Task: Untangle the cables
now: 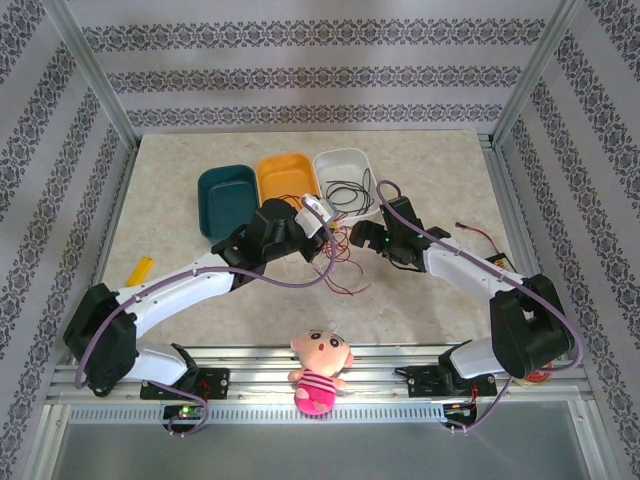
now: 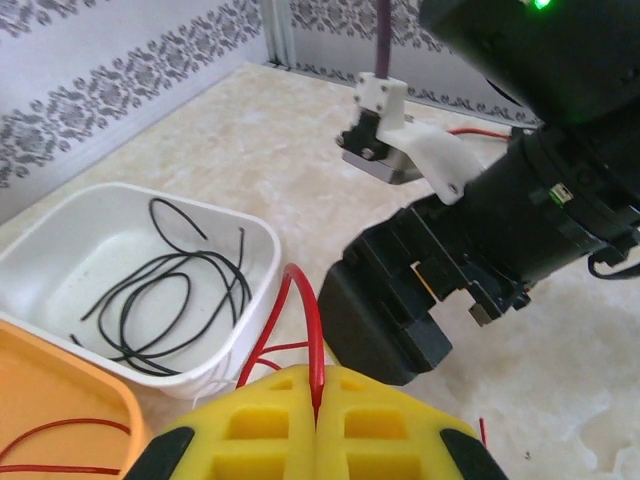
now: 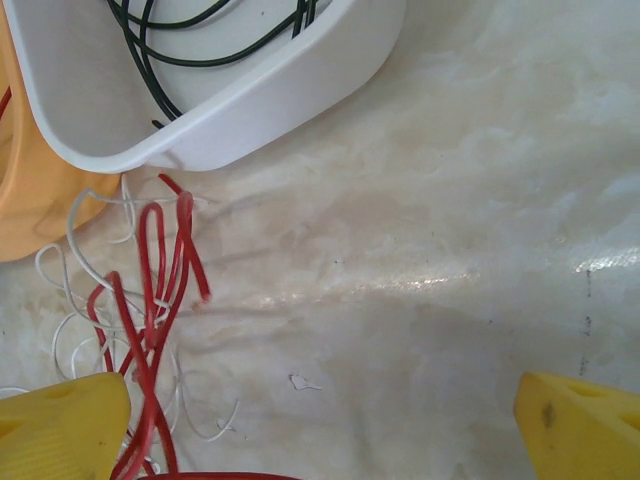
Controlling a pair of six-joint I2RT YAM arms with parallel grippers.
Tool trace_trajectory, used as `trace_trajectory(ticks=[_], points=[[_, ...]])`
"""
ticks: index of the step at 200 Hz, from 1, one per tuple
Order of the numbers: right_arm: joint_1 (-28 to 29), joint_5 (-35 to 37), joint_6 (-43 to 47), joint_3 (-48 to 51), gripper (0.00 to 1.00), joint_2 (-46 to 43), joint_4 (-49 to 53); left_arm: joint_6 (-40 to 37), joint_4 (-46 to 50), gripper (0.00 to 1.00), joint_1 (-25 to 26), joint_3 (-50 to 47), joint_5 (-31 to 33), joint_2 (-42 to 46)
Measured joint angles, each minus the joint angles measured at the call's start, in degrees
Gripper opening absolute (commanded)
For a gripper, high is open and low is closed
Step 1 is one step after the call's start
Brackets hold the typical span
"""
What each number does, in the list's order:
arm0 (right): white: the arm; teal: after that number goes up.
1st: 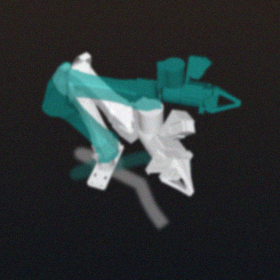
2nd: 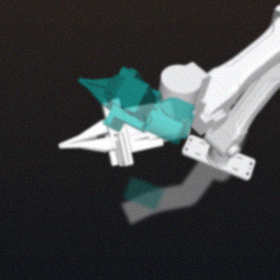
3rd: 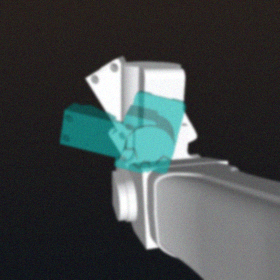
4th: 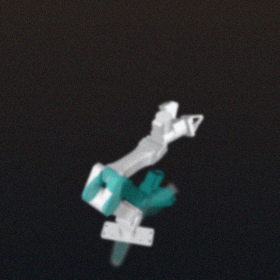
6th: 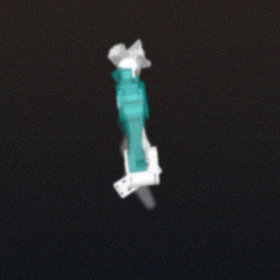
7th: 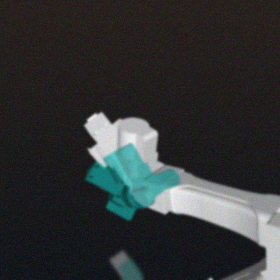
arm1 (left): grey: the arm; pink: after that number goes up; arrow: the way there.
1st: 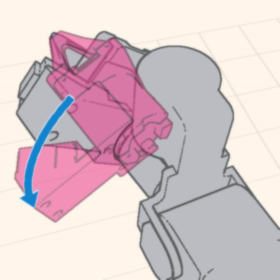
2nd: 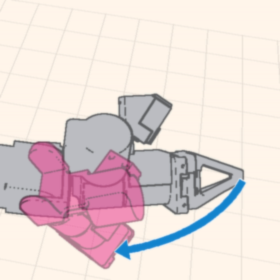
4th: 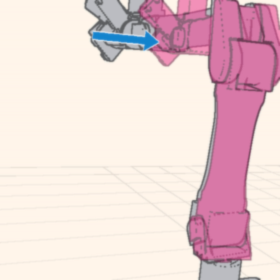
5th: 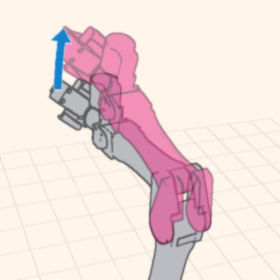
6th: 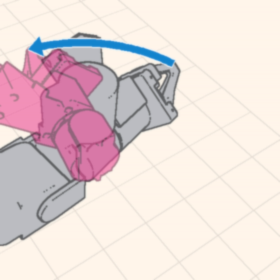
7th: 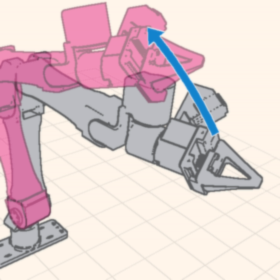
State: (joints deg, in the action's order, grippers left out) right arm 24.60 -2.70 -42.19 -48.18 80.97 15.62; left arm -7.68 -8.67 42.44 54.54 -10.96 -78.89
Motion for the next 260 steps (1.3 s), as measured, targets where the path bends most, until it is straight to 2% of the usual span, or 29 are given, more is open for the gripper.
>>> trace_trajectory(ticks=[60, 104, 169, 260], points=[[0.1, 0.3, 1.2, 2.7, 0.98, -4.6, -2.3, 1.4, 0.1, 0.0, 0.0, 1.9, 5.1, 0.6], [1.2, 0.2, 2.3, 6.3, 0.98, -9.7, -5.0, 3.6, 0.0, 0.0, 0.0, 3.9, 6.4, 0.6], [1.2, 0.5, 2.1, 7.6, 0.98, -10.1, -6.4, 4.1, 2.5, 0.0, -0.2, 8.1, 10.4, 1.4], [-1.7, 4.0, 2.1, 7.7, 0.98, -20.6, -5.6, 3.1, 5.3, 0.0, -4.4, 11.1, 13.4, 8.5]])
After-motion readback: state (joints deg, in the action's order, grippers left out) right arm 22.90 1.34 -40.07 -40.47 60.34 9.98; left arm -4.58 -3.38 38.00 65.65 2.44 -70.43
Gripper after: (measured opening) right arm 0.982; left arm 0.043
